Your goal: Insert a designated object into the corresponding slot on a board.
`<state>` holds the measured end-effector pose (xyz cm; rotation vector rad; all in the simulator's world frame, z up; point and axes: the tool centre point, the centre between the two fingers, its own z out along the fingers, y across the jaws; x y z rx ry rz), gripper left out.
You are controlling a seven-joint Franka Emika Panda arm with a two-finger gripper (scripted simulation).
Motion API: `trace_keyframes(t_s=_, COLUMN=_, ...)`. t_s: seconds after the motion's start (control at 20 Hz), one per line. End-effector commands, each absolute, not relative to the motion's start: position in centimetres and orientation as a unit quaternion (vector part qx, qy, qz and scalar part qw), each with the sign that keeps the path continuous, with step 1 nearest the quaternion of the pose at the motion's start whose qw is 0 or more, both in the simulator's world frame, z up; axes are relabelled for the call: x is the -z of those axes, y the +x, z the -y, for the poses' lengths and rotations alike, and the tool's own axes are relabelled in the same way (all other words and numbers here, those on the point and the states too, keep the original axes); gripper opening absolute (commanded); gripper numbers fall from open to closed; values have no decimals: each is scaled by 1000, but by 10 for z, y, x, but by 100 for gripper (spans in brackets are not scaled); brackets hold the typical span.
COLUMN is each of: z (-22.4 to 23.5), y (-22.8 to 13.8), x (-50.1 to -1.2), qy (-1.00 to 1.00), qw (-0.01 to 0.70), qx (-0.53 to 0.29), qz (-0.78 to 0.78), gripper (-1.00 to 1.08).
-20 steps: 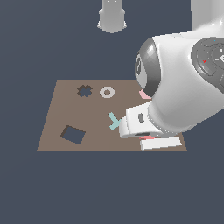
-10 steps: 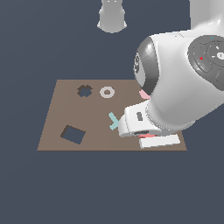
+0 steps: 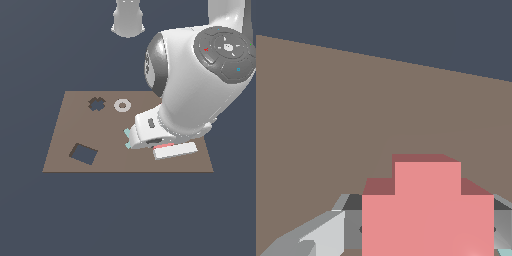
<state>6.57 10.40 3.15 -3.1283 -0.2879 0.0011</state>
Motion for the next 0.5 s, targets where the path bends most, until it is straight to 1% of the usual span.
trace_keyframes(t_s=0.0, z=-97, y=56, x=-32, qy=-994, qw=0, qx=0, qz=106, gripper=-100)
trace_keyframes(t_s=0.45, z=-55, y=6, x=-34, qy=-983, qw=0, qx=0, qz=181, gripper=-100)
